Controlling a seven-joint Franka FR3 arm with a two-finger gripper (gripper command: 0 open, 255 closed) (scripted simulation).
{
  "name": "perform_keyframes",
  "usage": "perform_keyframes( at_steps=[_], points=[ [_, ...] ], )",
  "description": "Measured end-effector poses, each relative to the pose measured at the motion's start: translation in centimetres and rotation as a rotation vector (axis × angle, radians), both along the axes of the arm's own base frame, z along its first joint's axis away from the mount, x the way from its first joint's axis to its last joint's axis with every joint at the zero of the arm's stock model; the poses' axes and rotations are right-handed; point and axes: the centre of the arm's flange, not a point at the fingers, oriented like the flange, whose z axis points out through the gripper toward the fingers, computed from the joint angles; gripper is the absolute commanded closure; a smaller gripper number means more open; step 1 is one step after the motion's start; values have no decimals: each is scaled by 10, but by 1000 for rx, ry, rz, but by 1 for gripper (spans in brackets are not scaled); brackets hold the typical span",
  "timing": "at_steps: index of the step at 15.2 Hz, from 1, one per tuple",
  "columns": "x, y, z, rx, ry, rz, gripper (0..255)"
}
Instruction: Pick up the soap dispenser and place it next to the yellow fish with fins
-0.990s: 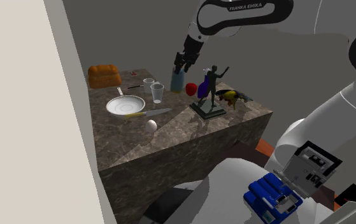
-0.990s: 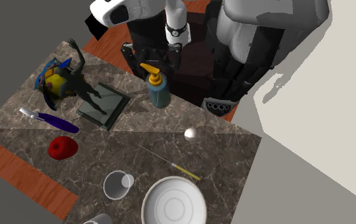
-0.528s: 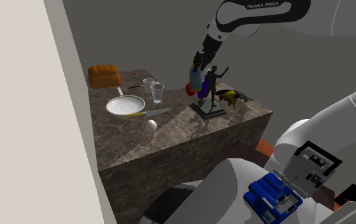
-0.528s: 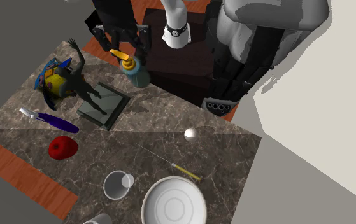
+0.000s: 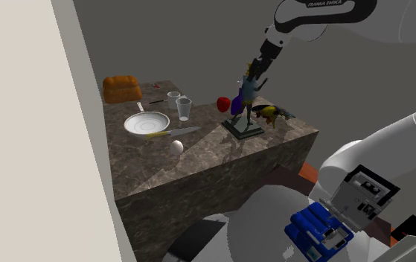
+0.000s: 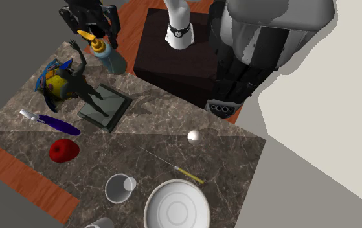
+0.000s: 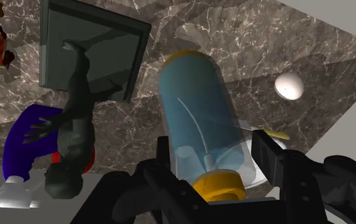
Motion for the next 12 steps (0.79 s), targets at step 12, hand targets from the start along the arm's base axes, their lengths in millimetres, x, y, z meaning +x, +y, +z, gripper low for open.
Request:
perform_keyframes(
  at_steps=[12],
  points=[
    [-67, -143, -1, -1, -3, 0, 255]
  ],
)
